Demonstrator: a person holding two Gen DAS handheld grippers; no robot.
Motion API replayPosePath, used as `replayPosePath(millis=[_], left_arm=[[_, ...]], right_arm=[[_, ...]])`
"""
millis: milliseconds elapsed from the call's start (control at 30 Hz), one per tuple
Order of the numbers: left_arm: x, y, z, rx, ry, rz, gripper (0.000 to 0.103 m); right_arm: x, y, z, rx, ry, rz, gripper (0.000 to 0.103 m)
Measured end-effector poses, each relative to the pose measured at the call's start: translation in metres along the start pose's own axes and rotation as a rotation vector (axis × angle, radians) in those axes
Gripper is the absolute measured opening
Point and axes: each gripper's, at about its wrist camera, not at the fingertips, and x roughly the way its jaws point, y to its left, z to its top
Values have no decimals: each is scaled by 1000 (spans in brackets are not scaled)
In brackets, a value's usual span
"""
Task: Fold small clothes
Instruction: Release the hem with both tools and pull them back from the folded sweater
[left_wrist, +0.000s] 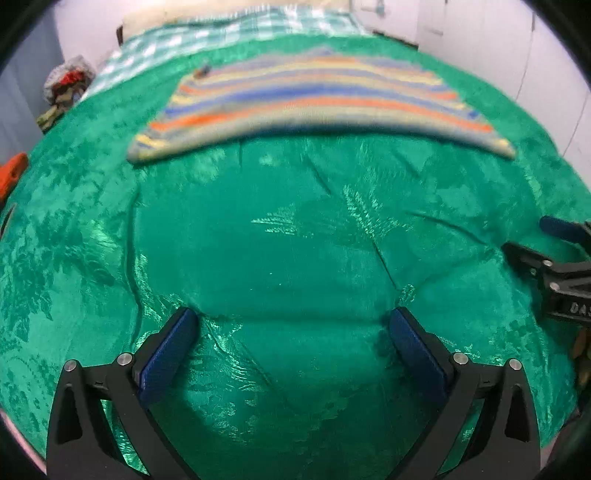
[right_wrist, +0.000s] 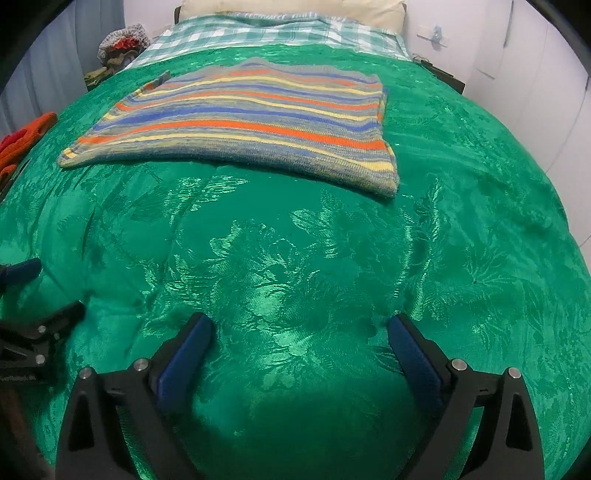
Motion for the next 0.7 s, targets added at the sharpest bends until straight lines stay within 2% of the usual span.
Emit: replayPosePath(millis=[67, 167, 233, 300, 500, 700], left_arm=[[-14, 1, 8, -2, 21, -3, 102], [-47, -2, 29, 6, -66, -31, 102], [-65, -10, 46, 33, -125, -26, 102], [-73, -20, 62, 45, -148, -35, 102], [-63, -45, 100, 81, -147, -79, 102], [-36, -82, 121, 179, -133, -111, 102]], right_arm=[[-4, -4, 0, 16, -15, 20, 97], [-23, -13, 6, 46, -1, 68, 97], [-43, -24, 12, 81, -50, 97, 97], [-60, -35, 21, 100, -96, 107, 97], [-84, -71, 64, 65, -136, 98, 97], [-73, -117, 118, 57, -159, 101, 97]])
